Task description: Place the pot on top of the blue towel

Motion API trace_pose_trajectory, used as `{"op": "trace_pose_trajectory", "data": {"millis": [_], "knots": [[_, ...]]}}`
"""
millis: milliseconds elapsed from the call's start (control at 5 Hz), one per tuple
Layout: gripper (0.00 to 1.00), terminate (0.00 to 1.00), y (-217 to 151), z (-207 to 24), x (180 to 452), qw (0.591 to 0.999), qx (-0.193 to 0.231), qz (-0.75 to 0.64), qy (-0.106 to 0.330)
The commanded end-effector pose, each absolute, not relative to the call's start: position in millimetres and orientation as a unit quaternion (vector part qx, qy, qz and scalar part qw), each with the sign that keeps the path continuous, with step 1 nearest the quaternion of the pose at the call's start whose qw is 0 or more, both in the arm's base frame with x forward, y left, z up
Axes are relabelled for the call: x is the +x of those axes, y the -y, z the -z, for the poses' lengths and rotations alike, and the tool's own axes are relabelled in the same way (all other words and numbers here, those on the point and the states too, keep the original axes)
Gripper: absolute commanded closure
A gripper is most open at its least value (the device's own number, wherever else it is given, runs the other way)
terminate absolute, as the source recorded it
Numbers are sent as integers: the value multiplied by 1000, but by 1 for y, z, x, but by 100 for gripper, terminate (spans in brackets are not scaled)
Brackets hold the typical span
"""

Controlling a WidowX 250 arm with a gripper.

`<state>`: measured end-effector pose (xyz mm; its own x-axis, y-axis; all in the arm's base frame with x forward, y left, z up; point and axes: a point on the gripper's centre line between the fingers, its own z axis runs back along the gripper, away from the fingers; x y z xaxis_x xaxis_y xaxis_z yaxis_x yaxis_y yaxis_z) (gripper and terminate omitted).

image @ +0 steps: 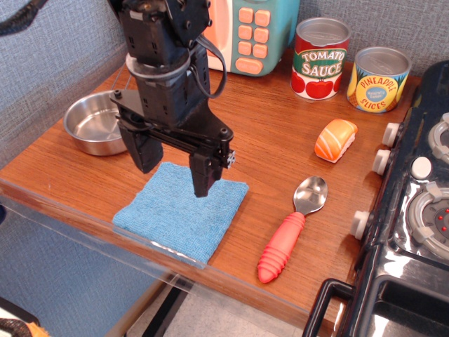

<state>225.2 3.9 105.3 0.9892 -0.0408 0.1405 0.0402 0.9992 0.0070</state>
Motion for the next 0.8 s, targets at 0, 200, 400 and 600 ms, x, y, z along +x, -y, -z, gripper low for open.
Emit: {"op": "trace_pose_trajectory", "data": {"millis": [0, 200, 400, 600], "knots": [[0, 0, -4, -105, 225, 997, 2, 20, 70], [0, 0, -39, -111, 246, 996, 8, -28, 84], [0, 0, -85, -117, 267, 992, 33, -75, 101], [0, 0, -134, -115, 285, 988, 61, -100, 103]]}}
